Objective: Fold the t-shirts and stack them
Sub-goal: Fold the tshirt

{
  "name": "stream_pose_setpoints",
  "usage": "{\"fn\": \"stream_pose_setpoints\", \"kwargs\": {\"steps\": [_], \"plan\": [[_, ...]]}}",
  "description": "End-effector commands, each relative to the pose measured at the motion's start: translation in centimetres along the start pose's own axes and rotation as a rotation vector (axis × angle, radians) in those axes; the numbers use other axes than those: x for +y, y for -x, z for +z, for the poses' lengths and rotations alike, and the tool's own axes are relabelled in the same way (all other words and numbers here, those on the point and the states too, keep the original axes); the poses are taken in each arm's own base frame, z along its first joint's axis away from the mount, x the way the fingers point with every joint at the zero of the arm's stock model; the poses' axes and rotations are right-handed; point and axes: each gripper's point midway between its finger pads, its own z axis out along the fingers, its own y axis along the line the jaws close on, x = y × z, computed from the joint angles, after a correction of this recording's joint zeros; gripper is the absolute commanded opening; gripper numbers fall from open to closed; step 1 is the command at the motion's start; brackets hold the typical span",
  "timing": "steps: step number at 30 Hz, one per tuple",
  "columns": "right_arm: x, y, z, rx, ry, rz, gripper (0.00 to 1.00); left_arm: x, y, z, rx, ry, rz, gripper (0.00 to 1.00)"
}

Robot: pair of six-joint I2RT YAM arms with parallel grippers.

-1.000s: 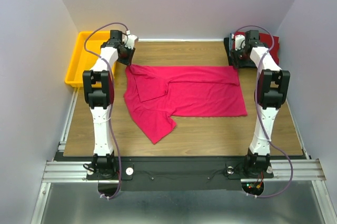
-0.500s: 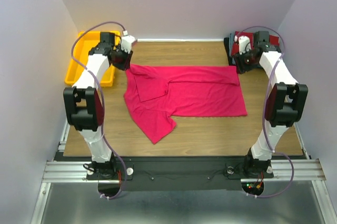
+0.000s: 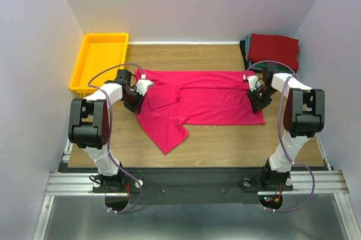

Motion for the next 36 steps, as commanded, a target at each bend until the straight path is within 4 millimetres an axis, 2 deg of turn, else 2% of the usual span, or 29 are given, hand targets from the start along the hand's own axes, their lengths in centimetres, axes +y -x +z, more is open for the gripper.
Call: {"fn": "stream_pose_setpoints", "kwargs": {"steps": [1, 4, 6, 8, 9, 11, 12, 13, 15, 16, 17, 19, 20, 26, 28, 36], "plan": [[-0.8, -0.6, 0.1, 0.01, -0.06, -0.045, 0.34, -0.2, -3.5, 0.2, 0.075, 0.038, 0.014, 0.14], [-0.9, -1.1, -0.5, 0.017, -0.084, -0.062, 0.34, -1.0, -4.8, -0.3, 0.096, 0.024, 0.044, 0.12], [-1.0, -1.1, -1.4, 0.007, -0.111, -0.077, 0.34, -1.2, -4.7, -1.1, 0.086, 0.036, 0.066, 0.12], [-1.0, -1.2, -1.9, 0.007, -0.117, -0.09, 0.37, -1.5, -4.5, -1.8, 0.08, 0.026, 0.079, 0.18], [-0.9, -0.7, -2.9, -0.019, -0.124, -0.102, 0.41, -1.4, -3.7, -2.2, 0.062, 0.026, 0.096, 0.21], [-0.4, -0.4, -4.0, -0.04, -0.116, -0.13, 0.46, -1.5, -2.8, -3.1, 0.03, 0.026, 0.115, 0.31], [-0.1, -0.1, -4.5, -0.058, -0.109, -0.143, 0.49, -1.7, -1.4, -4.1, -0.017, 0.024, 0.136, 0.34], [0.0, 0.2, -5.7, -0.081, -0.123, -0.16, 0.51, -1.8, -0.9, -4.7, -0.038, 0.024, 0.166, 0.36], [0.5, 0.0, -6.6, -0.085, -0.117, -0.213, 0.52, -2.5, 0.2, -6.2, -0.092, 0.014, 0.215, 0.41], [0.8, 0.1, -7.6, -0.107, -0.128, -0.24, 0.52, -2.9, 0.5, -6.8, -0.107, 0.001, 0.248, 0.43], [1.3, -0.5, -7.6, -0.102, -0.107, -0.29, 0.52, -3.4, 0.4, -7.5, -0.117, -0.008, 0.303, 0.47], [1.8, -1.0, -7.8, -0.107, -0.103, -0.337, 0.52, -4.3, 0.0, -7.7, -0.128, -0.039, 0.343, 0.5], [2.0, -1.2, -8.1, -0.114, -0.108, -0.374, 0.52, -4.7, -0.3, -8.0, -0.128, -0.049, 0.393, 0.59], [2.9, -2.6, -6.2, -0.087, -0.078, -0.448, 0.51, -7.0, -2.2, -7.0, -0.081, -0.101, 0.462, 0.6], [3.4, -3.7, -5.2, -0.062, -0.073, -0.473, 0.51, -7.6, -2.9, -6.6, -0.055, -0.116, 0.48, 0.6], [2.3, -4.2, -2.5, -0.036, -0.151, -0.571, 0.51, -8.5, -4.9, -5.2, 0.001, -0.087, 0.589, 0.6]]}}
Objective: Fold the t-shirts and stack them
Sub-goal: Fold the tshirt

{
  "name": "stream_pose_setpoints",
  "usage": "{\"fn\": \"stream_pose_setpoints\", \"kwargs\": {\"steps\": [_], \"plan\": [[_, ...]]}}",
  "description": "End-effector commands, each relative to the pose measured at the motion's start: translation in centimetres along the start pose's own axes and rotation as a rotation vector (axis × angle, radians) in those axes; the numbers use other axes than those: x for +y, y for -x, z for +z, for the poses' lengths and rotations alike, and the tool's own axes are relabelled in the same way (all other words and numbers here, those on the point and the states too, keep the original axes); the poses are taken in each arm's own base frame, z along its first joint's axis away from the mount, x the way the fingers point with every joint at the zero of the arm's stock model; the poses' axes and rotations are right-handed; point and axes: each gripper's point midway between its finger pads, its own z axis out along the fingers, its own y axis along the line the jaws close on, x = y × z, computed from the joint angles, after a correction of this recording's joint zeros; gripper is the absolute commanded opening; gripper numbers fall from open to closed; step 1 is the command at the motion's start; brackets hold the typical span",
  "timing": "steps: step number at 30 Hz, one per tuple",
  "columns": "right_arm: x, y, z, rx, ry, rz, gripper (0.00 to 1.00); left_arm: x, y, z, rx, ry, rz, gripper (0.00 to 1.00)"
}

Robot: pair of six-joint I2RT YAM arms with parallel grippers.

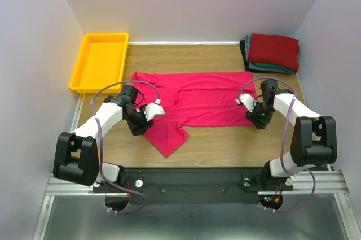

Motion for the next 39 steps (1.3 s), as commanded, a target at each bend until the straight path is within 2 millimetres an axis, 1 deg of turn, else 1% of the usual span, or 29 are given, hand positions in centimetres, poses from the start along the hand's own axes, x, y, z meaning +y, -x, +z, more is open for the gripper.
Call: {"fn": "stream_pose_setpoints", "kwargs": {"steps": [1, 3, 5, 7, 8, 9, 12, 13, 15, 16, 19, 20, 23, 26, 28, 30, 31, 32, 33, 35, 37, 38, 39], "plan": [[-2.7, 1.0, 0.0, -0.023, -0.116, -0.077, 0.51, -0.3, 0.0, -0.2, 0.008, 0.026, 0.083, 0.6], [-2.5, 0.6, 0.5, -0.013, -0.11, -0.075, 0.49, -0.1, -0.1, 0.2, 0.025, 0.041, 0.104, 0.6], [-2.2, 0.2, 1.0, -0.004, -0.103, -0.074, 0.44, -0.5, -0.3, 0.8, 0.042, 0.028, 0.131, 0.6], [-1.8, -0.5, 1.4, 0.014, -0.097, -0.073, 0.4, -0.1, -0.6, 1.4, 0.058, 0.044, 0.135, 0.6], [-1.8, -0.5, 1.5, 0.017, -0.101, -0.08, 0.35, 0.1, -0.4, 1.7, 0.056, 0.053, 0.141, 0.59], [-1.5, -0.9, 1.8, 0.028, -0.098, -0.08, 0.33, 0.1, -0.7, 2.0, 0.069, 0.049, 0.137, 0.59], [-1.6, -1.1, 1.8, 0.03, -0.106, -0.079, 0.26, 0.1, -1.1, 2.5, 0.086, 0.044, 0.145, 0.56], [-1.5, -1.1, 1.8, 0.032, -0.103, -0.083, 0.23, -0.1, -1.4, 2.7, 0.091, 0.036, 0.148, 0.54], [-1.6, -1.1, 1.8, 0.034, -0.106, -0.08, 0.18, -0.5, -1.6, 3.0, 0.099, 0.023, 0.154, 0.47], [-1.6, -1.1, 1.8, 0.034, -0.108, -0.074, 0.13, -0.7, -1.9, 3.1, 0.105, 0.015, 0.153, 0.39], [-1.7, -1.2, 1.5, 0.037, -0.121, -0.07, 0.04, -1.2, -2.1, 3.3, 0.111, -0.004, 0.156, 0.21], [-1.8, -1.1, 1.3, 0.033, -0.13, -0.07, 0.0, -1.4, -2.2, 3.2, 0.111, -0.009, 0.159, 0.13], [-1.9, -1.0, 0.4, 0.028, -0.15, -0.075, 0.01, -2.2, -1.7, 2.0, 0.088, -0.022, 0.168, 0.0], [-1.7, -1.2, -0.3, 0.034, -0.159, -0.075, 0.01, -2.7, -1.4, 1.0, 0.074, -0.026, 0.178, 0.0], [-1.2, -1.6, -1.0, 0.045, -0.16, -0.081, 0.01, -3.7, -1.8, 0.2, 0.081, -0.048, 0.186, 0.0], [-1.0, -1.7, -1.5, 0.042, -0.175, -0.091, 0.01, -3.8, -1.5, -0.4, 0.065, -0.029, 0.197, 0.0], [-0.7, -2.1, -1.3, 0.047, -0.171, -0.091, 0.01, -3.8, -1.7, -0.5, 0.064, -0.021, 0.198, 0.0], [-0.5, -2.2, -1.4, 0.047, -0.171, -0.093, 0.01, -3.7, -1.4, -0.6, 0.05, -0.009, 0.203, 0.1], [-0.4, -2.2, -1.2, 0.048, -0.163, -0.092, 0.01, -3.8, -1.1, -0.6, 0.036, -0.008, 0.2, 0.24], [-0.3, -2.2, -0.9, 0.051, -0.151, -0.086, 0.01, -3.4, -0.5, -0.5, 0.008, 0.013, 0.202, 0.45], [-0.3, -2.1, -0.6, 0.052, -0.134, -0.07, 0.01, -3.3, -0.2, 0.0, 0.005, 0.015, 0.205, 0.48], [-0.4, -1.8, -0.6, 0.046, -0.134, -0.058, 0.01, -3.0, -0.1, 0.5, 0.01, 0.014, 0.21, 0.53], [-0.5, -1.7, -0.6, 0.04, -0.129, -0.055, 0.01, -3.0, -0.1, 0.8, 0.017, 0.009, 0.21, 0.53]]}}
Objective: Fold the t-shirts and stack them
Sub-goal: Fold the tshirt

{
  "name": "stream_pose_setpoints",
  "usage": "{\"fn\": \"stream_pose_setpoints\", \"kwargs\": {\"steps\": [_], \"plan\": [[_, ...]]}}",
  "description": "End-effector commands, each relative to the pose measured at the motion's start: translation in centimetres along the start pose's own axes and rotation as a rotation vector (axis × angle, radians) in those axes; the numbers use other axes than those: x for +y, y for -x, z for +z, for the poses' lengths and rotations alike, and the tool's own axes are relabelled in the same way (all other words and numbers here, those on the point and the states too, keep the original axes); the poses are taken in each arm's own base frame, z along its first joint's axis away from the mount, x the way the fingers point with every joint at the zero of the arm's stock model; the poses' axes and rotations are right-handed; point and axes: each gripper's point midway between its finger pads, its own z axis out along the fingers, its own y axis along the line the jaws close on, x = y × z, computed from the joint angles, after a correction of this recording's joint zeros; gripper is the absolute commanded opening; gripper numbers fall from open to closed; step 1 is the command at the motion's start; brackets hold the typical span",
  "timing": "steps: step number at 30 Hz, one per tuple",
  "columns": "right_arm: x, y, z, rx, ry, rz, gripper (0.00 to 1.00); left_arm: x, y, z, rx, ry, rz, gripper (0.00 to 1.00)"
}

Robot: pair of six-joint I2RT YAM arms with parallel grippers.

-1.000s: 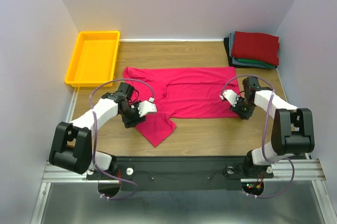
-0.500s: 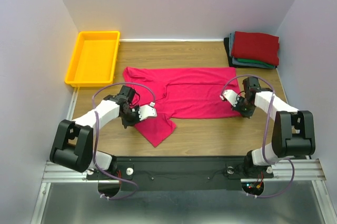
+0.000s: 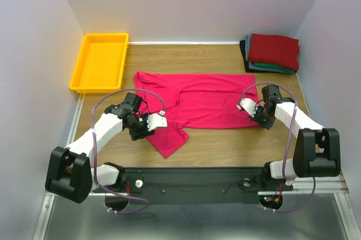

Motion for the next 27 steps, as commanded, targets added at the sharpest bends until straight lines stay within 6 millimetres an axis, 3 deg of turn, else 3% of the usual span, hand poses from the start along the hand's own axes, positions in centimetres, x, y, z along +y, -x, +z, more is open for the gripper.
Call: {"fn": "stream_pose_setpoints", "kwargs": {"steps": [1, 11, 13, 14, 15, 16, 17, 18, 27], "plan": [[-0.2, 0.4, -0.1, 0.002, 0.015, 0.016, 0.01, -0.2, 0.6, 1.4, -0.011, -0.028, 0.013, 0.57], [-0.4, 0.5, 0.3, 0.009, 0.032, 0.02, 0.01, -0.6, 0.2, 5.4, 0.03, -0.089, 0.043, 0.6], [-0.4, 0.5, 0.3, 0.008, 0.032, 0.019, 0.01, -0.9, -0.1, 5.9, 0.045, -0.101, 0.047, 0.54], [-0.4, 0.5, 0.3, 0.01, 0.032, 0.017, 0.01, -1.1, -0.1, 5.9, 0.048, -0.108, 0.048, 0.4], [-0.3, 0.5, 0.4, 0.009, 0.034, 0.019, 0.01, -1.3, -0.1, 5.9, 0.051, -0.114, 0.05, 0.32], [-0.3, 0.4, 0.2, 0.01, 0.03, 0.019, 0.01, -1.5, -0.2, 5.7, 0.051, -0.119, 0.048, 0.23], [-0.2, 0.3, 0.2, 0.013, 0.03, 0.019, 0.01, -1.7, -0.2, 5.5, 0.052, -0.124, 0.048, 0.08], [-0.1, 0.1, 0.0, 0.017, 0.025, 0.019, 0.0, -2.2, -0.3, 4.8, 0.052, -0.13, 0.053, 0.01], [1.6, -1.0, -3.4, 0.023, -0.003, -0.028, 0.01, -4.3, 0.6, -1.3, 0.021, -0.131, 0.112, 0.0]]}}
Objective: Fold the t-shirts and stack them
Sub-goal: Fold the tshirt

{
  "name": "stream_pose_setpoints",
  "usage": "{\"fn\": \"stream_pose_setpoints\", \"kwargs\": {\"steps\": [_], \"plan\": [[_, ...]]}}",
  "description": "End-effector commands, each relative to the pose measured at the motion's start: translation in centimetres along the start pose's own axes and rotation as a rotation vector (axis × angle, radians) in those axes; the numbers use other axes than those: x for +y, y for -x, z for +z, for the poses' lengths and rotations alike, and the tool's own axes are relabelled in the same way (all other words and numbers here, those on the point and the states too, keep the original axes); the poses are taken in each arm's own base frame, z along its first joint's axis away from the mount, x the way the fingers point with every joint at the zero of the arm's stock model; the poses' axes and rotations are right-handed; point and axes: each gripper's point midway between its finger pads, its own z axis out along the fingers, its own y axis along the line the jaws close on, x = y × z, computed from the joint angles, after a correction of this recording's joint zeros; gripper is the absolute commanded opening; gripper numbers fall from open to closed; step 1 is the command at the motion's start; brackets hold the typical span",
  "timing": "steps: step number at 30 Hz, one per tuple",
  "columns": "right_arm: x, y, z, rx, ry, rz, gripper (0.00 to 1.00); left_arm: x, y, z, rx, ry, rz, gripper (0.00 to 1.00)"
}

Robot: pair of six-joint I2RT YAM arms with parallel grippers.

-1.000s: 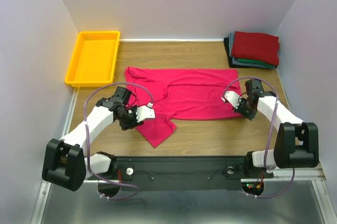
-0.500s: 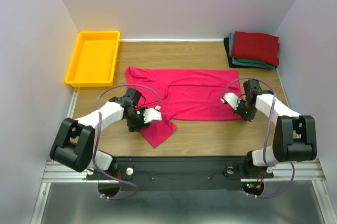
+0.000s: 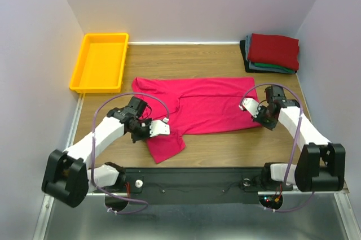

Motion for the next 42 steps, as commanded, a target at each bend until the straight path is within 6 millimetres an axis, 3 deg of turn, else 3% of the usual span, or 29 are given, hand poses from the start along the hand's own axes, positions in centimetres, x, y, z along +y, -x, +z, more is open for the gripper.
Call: {"fn": "stream_pose_setpoints", "kwargs": {"steps": [1, 3, 7, 13, 17, 23, 28, 38, 42], "plan": [[1.1, -0.8, -2.1, 0.023, 0.01, -0.033, 0.01, -2.3, 0.5, -3.3, -0.006, -0.055, 0.027, 0.0], [1.3, -0.9, -2.9, 0.022, 0.005, -0.049, 0.01, -3.0, 0.6, -4.5, -0.011, -0.053, 0.036, 0.0], [1.2, -1.0, -3.2, 0.035, 0.013, -0.068, 0.01, -2.1, 1.2, -6.0, -0.019, -0.005, 0.035, 0.0], [-2.2, 0.6, -3.7, 0.002, 0.003, -0.051, 0.01, 1.9, 2.5, -7.5, -0.069, 0.037, -0.019, 0.0], [-4.2, 1.8, -3.1, 0.0, 0.024, -0.061, 0.01, 5.7, 3.6, -8.9, -0.102, 0.084, -0.047, 0.0], [-7.4, 3.5, -2.4, -0.01, 0.022, -0.087, 0.01, 10.0, 3.8, -8.7, -0.103, 0.126, -0.085, 0.0], [-9.9, 5.1, -0.2, -0.016, 0.054, -0.059, 0.01, 13.6, 3.7, -7.6, -0.102, 0.136, -0.128, 0.0], [-12.2, 6.5, 3.8, -0.011, 0.091, -0.003, 0.04, 17.7, 2.0, -4.2, -0.08, 0.127, -0.19, 0.0], [-13.3, 7.4, 4.0, -0.033, 0.079, 0.016, 0.04, 18.3, 1.3, -3.5, -0.072, 0.111, -0.214, 0.0]]}}
